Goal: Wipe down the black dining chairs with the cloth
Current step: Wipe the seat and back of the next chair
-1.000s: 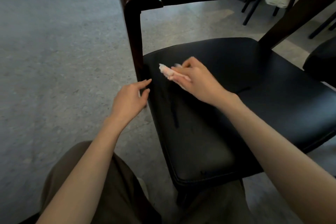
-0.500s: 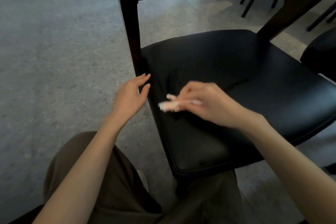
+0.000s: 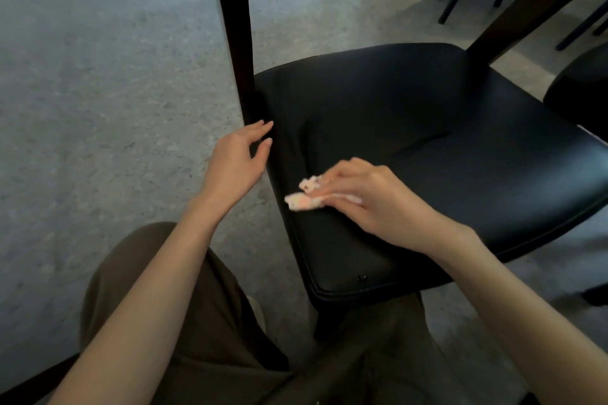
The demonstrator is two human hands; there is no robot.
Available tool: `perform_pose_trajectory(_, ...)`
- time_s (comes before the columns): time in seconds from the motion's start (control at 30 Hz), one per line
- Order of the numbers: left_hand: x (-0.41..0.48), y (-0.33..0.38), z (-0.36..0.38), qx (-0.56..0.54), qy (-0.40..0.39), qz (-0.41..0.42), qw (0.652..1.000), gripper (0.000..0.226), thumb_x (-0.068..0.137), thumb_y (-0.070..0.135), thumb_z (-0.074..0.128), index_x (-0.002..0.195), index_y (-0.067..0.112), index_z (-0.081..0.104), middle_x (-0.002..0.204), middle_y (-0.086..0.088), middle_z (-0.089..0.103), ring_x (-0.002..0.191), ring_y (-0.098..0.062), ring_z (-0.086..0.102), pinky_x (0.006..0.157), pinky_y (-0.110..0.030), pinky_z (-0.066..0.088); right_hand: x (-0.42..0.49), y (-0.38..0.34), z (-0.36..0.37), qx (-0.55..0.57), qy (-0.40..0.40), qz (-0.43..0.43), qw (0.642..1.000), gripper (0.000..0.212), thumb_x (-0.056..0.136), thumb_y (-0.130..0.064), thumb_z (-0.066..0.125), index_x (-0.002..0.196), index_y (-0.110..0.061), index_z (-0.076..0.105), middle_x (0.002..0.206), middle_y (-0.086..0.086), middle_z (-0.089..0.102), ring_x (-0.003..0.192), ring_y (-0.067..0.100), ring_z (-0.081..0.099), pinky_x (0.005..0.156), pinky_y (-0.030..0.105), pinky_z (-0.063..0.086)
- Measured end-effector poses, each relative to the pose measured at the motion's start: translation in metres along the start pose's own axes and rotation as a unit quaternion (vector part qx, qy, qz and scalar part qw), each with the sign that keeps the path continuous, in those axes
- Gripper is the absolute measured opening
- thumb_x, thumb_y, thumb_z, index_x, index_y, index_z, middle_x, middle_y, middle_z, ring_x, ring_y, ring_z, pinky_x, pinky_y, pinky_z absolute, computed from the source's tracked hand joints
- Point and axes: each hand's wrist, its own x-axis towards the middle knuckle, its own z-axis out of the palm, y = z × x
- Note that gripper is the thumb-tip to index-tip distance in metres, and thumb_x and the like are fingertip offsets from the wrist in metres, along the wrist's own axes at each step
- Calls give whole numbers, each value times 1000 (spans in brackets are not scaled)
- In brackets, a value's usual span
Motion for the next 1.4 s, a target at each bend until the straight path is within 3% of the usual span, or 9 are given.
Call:
perform_pose_trajectory(0.1, -2, 2, 1, 9, 10, 8, 1000, 38, 98, 23, 51, 136, 20, 53, 142, 0, 51, 131, -14, 46, 109, -33, 39, 11, -1, -19, 38, -43, -7, 998, 15, 88, -18, 68, 100, -16, 76, 99, -5, 68, 93, 2, 64, 85, 17, 49)
perform_pose_trajectory(0.23, -3, 3, 1, 9, 19, -8, 1000, 38, 97, 25, 53, 134, 18, 55, 138, -2, 55, 128, -17, 49, 104, -30, 39, 61, 15, -18, 5, 86, 21, 996, 19, 88, -20, 68, 105, -14, 75, 101, 3, 67, 94, 9, 62, 82, 15, 43)
perform_pose_trajectory(0.47, -4, -3, 0, -28, 0, -16, 999, 38, 96, 25, 55, 134, 25, 56, 140, -1, 53, 130, -13, 46, 107, -31, 39, 52, 16, 20, -51, 44, 12, 998, 22, 94, -14, 58, 111, -10, 71, 105, 11, 62, 94, 27, 60, 83, 44, 50)
perform_pose_trajectory(0.67, -7, 15, 8, -8, 0, 67, 998, 35, 96, 32, 55, 131, 29, 59, 142, 1, 49, 132, -14, 41, 106, -21, 21, -31, -28, 2, 23, -26, 2, 999, 27, 94, -26, 53, 112, -17, 72, 108, -1, 63, 100, 10, 59, 86, 23, 46)
perform_pose_trajectory(0.87, -7, 26, 17, 33, 19, 116, 993, 31, 96, 32, 55, 125, 27, 64, 132, 2, 58, 124, -16, 47, 101, -14, 21, -64, -47, 13, 19, 164, 43, 985, 29, 91, -10, 65, 118, -18, 68, 107, 2, 60, 99, 14, 59, 85, 24, 48)
perform_pose_trajectory(0.97, -8, 30, 21, 29, 32, 115, 992, 31, 96, 32, 55, 125, 25, 64, 131, 2, 58, 124, -17, 46, 102, -19, 25, -65, -59, 50, -80, 157, 14, 984, 29, 91, -9, 63, 119, -11, 68, 108, 8, 61, 90, 22, 54, 75, 38, 49)
perform_pose_trajectory(1.13, -11, 41, 26, 29, 28, 142, 989, 32, 95, 35, 55, 124, 26, 65, 131, 5, 58, 125, -14, 46, 102, -17, 24, -85, -46, 49, -178, 196, -26, 964, 27, 97, -5, 52, 119, -5, 67, 112, 9, 64, 86, 21, 57, 78, 33, 50)
perform_pose_trajectory(1.3, -10, 41, 25, 24, 35, 148, 988, 32, 96, 36, 54, 124, 26, 65, 130, 6, 58, 125, -14, 46, 103, -17, 24, -101, -28, 35, -152, 333, 123, 923, 27, 96, -3, 56, 119, -9, 68, 111, 11, 63, 97, 28, 62, 88, 38, 52)
perform_pose_trajectory(1.4, -7, 41, 24, 23, 33, 146, 989, 32, 96, 36, 53, 124, 27, 65, 130, 6, 58, 125, -13, 47, 103, -17, 24, -81, -65, 66, -131, 275, 10, 953, 25, 96, -5, 59, 118, -10, 69, 115, 5, 63, 100, 17, 59, 88, 30, 50)
